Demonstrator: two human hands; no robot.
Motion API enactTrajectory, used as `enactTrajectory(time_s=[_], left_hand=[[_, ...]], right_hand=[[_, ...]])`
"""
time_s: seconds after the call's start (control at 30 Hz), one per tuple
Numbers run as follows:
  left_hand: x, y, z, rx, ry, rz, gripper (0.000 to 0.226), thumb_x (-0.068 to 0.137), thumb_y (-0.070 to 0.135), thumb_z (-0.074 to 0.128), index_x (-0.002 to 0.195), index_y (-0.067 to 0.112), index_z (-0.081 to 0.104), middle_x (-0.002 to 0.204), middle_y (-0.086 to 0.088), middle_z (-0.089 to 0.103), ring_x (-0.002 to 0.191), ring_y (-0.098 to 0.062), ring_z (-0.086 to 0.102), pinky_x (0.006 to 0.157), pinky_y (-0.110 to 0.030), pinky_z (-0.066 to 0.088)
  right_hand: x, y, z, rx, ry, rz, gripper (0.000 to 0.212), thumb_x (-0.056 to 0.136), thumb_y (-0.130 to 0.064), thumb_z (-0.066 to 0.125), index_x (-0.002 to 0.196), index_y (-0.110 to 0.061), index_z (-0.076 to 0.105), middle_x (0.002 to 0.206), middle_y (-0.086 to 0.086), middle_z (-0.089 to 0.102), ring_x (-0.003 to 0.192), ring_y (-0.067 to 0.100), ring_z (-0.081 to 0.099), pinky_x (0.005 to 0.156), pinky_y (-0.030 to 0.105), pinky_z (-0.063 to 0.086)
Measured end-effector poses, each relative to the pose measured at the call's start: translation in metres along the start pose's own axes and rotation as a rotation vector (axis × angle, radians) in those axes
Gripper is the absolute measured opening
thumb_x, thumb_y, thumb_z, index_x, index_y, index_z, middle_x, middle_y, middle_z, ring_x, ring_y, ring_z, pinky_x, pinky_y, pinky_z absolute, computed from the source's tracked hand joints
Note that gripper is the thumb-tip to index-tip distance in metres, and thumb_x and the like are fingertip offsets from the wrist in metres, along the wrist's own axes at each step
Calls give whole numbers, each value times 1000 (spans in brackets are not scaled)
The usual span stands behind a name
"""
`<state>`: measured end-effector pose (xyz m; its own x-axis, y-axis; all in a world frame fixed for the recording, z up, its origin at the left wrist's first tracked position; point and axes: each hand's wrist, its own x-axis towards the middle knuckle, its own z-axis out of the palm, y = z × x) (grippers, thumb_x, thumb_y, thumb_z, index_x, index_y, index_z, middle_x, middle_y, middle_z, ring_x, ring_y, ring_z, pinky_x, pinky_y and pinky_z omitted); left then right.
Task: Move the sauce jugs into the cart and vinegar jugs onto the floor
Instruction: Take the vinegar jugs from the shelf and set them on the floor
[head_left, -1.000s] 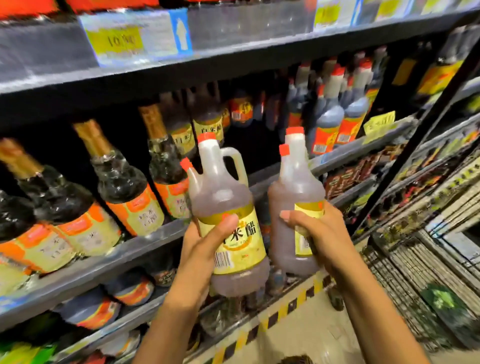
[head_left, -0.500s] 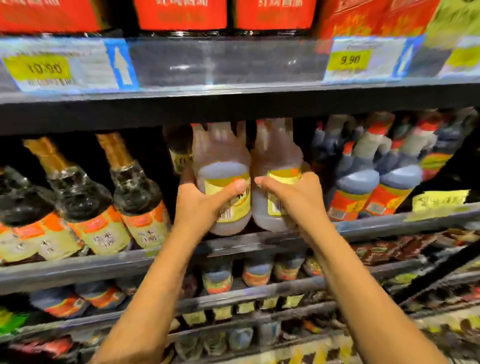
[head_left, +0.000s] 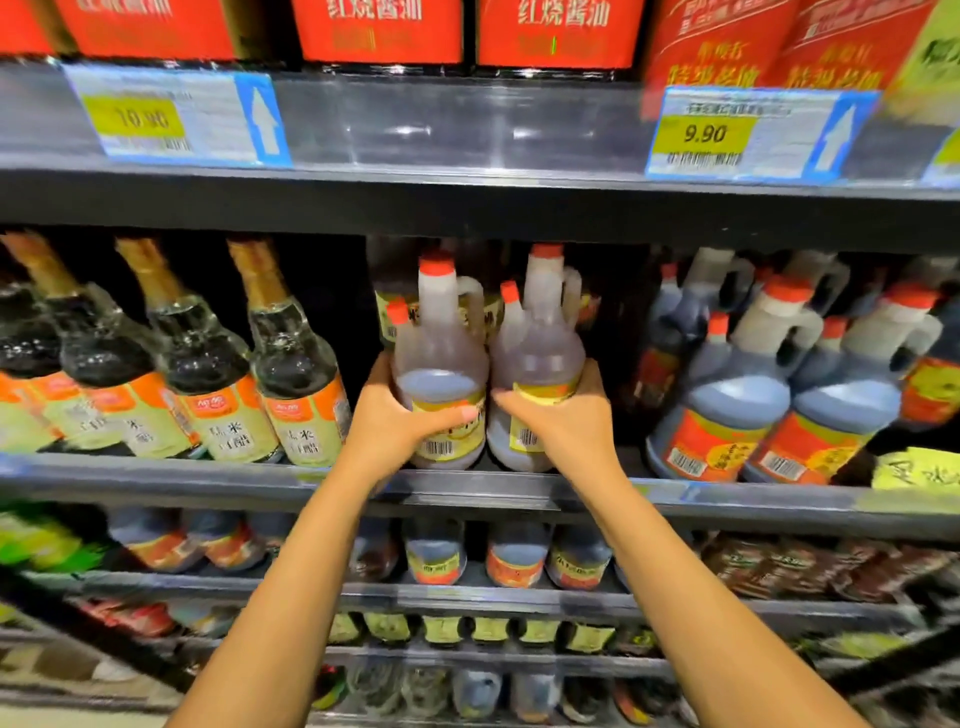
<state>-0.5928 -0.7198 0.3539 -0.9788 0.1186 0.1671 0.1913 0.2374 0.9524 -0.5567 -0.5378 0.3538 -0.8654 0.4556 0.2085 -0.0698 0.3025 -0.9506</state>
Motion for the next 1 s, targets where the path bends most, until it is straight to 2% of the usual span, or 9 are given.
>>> enactTrajectory(time_s=[0.07, 0.1, 0.17, 0.33, 0.47, 0.67, 0.83, 0.9, 1.0], left_hand=[[-6, 5, -5, 25, -23, -22, 66, 60, 16, 87, 113, -9, 58, 105, -24, 53, 82, -13, 66, 65, -32, 52], [-7, 6, -6, 42, -29, -39, 64, 62, 17, 87, 115, -3, 58, 93, -15, 66, 82, -9, 67, 69, -31, 55], [-13, 4, -2, 57, -5, -83, 70, 63, 25, 87, 121, 12, 51, 110, 1, 63, 100, -10, 62, 82, -27, 53], [-37, -2, 25, 272, 216, 13, 86, 56, 51, 83, 121, 20, 36, 126, -2, 51, 116, -22, 51, 91, -37, 48], [-35, 4, 25, 303, 289, 36, 69, 66, 36, 84, 114, 22, 36, 122, -2, 54, 110, -21, 54, 81, -27, 44], [-12, -5, 14, 407, 301, -28, 63, 71, 33, 80, 113, 4, 43, 112, -15, 59, 102, -33, 58, 71, -31, 43], [10, -14, 10, 525, 254, -82, 43, 79, 26, 67, 93, -12, 54, 70, -17, 58, 68, -35, 55, 50, -31, 33], [15, -16, 10, 574, 260, -134, 67, 81, 26, 63, 123, -20, 40, 95, -24, 63, 76, -35, 55, 52, -31, 37], [19, -9, 16, 543, 295, -163, 99, 86, 28, 64, 147, -5, -6, 135, -37, 36, 115, -46, 46, 87, -42, 45]], right_hand=[[-3, 4, 0, -25, -67, 17, 73, 59, -33, 88, 116, -17, 45, 93, -14, 58, 83, 3, 58, 68, 12, 48], [-5, 8, -1, -49, -102, 28, 77, 55, -40, 88, 115, -13, 49, 95, -11, 63, 84, 3, 61, 71, 18, 53], [-10, 14, -7, -102, -172, 41, 85, 47, -53, 86, 114, -9, 55, 99, -3, 69, 89, 7, 66, 75, 27, 58], [-15, 5, -31, -206, -343, 28, 67, 68, -17, 82, 114, -21, 34, 102, -11, 50, 93, 5, 52, 74, 16, 41], [-18, -1, -30, -212, -309, 37, 71, 67, -18, 84, 121, -15, 38, 104, -7, 51, 96, 10, 51, 78, 21, 40], [-6, -9, -2, -292, -253, 6, 72, 66, -25, 85, 120, -9, 39, 98, 0, 58, 86, 13, 55, 56, 12, 40], [8, -13, 22, -281, -195, 36, 76, 65, -24, 85, 120, -6, 37, 113, 11, 62, 102, 27, 62, 74, 29, 49], [16, -15, 31, -296, -202, 88, 76, 66, -26, 84, 122, -8, 36, 114, 11, 61, 102, 29, 62, 73, 29, 49], [28, -15, 43, -318, -196, 160, 73, 70, -31, 81, 122, -9, 35, 117, 10, 59, 106, 29, 61, 78, 32, 50]])
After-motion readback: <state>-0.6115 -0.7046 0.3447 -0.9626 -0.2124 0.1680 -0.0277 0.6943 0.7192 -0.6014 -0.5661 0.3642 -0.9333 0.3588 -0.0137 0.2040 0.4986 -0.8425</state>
